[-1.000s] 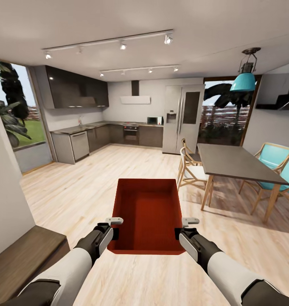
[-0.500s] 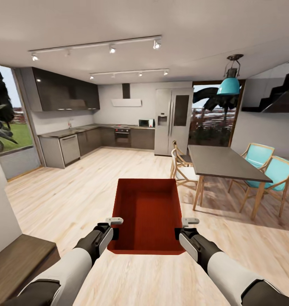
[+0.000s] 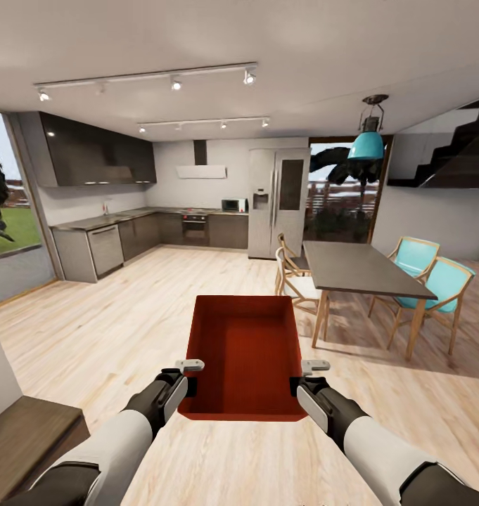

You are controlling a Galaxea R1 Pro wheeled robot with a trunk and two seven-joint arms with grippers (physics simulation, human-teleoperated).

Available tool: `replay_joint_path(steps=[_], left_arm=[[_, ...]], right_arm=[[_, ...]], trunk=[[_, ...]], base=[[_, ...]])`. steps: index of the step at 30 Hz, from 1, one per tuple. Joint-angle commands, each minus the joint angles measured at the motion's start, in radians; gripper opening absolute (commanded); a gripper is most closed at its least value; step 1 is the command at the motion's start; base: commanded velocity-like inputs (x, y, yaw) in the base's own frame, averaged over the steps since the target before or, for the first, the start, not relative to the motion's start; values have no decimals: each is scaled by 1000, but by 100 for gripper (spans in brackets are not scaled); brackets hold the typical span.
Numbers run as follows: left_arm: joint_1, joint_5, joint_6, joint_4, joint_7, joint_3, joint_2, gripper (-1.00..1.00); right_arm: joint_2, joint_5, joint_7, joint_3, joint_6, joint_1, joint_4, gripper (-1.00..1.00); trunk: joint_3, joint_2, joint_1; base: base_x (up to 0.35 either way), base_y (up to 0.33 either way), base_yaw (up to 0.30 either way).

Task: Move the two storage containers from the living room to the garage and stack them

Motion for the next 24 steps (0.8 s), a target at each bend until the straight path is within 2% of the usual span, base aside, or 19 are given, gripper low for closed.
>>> replay_joint_path(steps=[1,24], left_arm=[[0,-31,12,-2,25,-6,1,-100],[0,-31,12,-2,24,-7,1,-100]], right_arm=[[-1,16,-10,-5,8,-2,-2,-100],[-1,16,-10,-6,8,-2,-1,-100]], trunk=[[-2,-2,0],[-2,-2,0]], base=[[0,0,-194],[0,0,-258]])
